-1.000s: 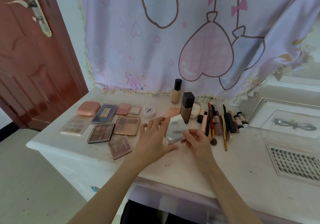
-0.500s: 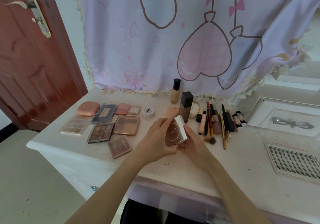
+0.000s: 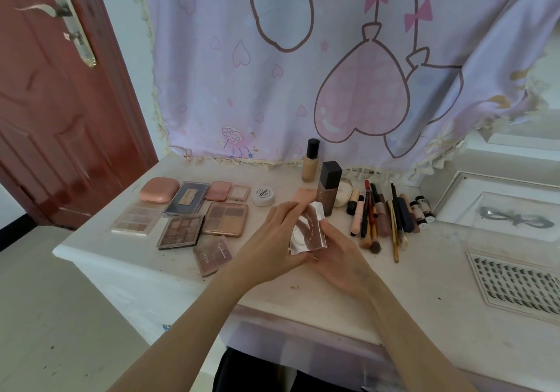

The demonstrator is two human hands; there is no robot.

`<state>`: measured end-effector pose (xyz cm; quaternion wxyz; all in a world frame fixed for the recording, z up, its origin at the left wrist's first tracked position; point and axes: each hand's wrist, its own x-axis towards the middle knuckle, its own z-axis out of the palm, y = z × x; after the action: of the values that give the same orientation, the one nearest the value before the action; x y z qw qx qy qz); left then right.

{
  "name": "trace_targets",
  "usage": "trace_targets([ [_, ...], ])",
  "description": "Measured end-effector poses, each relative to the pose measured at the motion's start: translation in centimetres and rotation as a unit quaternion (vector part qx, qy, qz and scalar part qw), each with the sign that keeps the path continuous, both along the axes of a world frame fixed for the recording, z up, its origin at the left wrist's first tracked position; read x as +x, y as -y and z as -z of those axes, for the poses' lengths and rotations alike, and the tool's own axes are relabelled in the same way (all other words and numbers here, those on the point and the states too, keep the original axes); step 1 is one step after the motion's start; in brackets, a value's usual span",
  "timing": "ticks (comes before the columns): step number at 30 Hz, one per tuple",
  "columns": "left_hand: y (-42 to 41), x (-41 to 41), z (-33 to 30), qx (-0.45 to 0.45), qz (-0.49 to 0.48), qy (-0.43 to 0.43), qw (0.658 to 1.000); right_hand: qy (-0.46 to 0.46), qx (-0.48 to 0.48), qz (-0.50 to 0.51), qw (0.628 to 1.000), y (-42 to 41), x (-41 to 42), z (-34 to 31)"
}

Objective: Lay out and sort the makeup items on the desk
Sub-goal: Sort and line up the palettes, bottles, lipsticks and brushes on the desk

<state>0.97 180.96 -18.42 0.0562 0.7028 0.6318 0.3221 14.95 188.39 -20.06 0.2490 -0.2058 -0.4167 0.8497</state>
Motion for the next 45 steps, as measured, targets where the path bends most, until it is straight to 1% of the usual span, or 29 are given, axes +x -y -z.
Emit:
trace_targets([
  [4,-0.1,-0.7,-0.3,-0.016,0.005,0.004,1.0,0.012,0.002,0.005,1.0,0.0,-0.1,-0.1],
  [8,0.1,-1.2,-0.7,-0.046,0.007,-0.012,0.999,0.002,-0.011,0.0,1.0,0.1,-0.3,-0.2],
  [15,0.2,-2.1,-1.2,-0.097,0.015,0.024,0.995,0.013,-0.005,-0.009,1.0,0.5,-0.8,-0.3],
  [18,0.3,-2.2,-1.3,-0.113,0.014,0.044,0.993,0.011,0.029,-0.013,0.999,0.4,-1.1,0.2],
  [20,0.5,-2.3,-1.2,-0.155,0.008,0.032,0.987,0.018,0.057,-0.016,0.998,0.3,-1.1,0.2],
  [21,0.7,-2.5,-1.1,-0.179,0.009,0.034,0.983,0.042,0.089,-0.008,0.995,0.2,-1.0,0.2],
  [22,0.8,-2.7,-1.1,-0.193,0.013,0.049,0.98,0.083,0.14,0.005,0.987,0.1,-1.0,0.0],
  [23,1.0,-2.8,-1.2,-0.198,0.013,0.083,0.977,0.131,0.2,0.025,0.971,0.1,-0.9,-0.2],
  [24,1.1,-2.8,-1.3,-0.193,0.01,0.135,0.972,0.164,0.253,0.047,0.952,0.1,-0.9,-0.3],
  [25,1.2,-2.8,-1.5,-0.182,0.001,0.194,0.964,0.175,0.296,0.067,0.937,0.2,-1.0,-0.3],
  [27,1.1,-2.5,-1.9,-0.166,-0.022,0.28,0.945,0.161,0.365,0.083,0.913,0.6,-1.3,-0.1],
  [30,1.2,-2.0,-2.5,-0.182,-0.024,0.339,0.923,0.124,0.412,0.103,0.897,1.4,-1.8,0.2],
  [33,1.2,-1.8,-3.0,-0.178,-0.029,0.339,0.923,0.116,0.43,0.127,0.886,1.9,-2.0,0.3],
  [37,1.4,-1.6,-3.1,-0.163,-0.049,0.332,0.928,0.138,0.454,0.131,0.871,2.1,-1.9,-0.1],
  [40,1.3,-1.2,-3.0,-0.148,-0.048,0.328,0.932,0.166,0.496,0.142,0.84,2.2,-2.1,-0.6],
  [42,1.3,-1.1,-3.0,-0.138,-0.045,0.298,0.944,0.179,0.525,0.145,0.819,2.3,-2.2,-0.7],
  [43,1.4,-1.2,-3.1,-0.136,-0.042,0.288,0.947,0.182,0.534,0.147,0.813,2.3,-2.2,-0.7],
  [45,1.7,-1.5,-3.2,-0.146,-0.024,0.298,0.943,0.184,0.546,0.15,0.804,2.4,-2.1,-0.7],
])
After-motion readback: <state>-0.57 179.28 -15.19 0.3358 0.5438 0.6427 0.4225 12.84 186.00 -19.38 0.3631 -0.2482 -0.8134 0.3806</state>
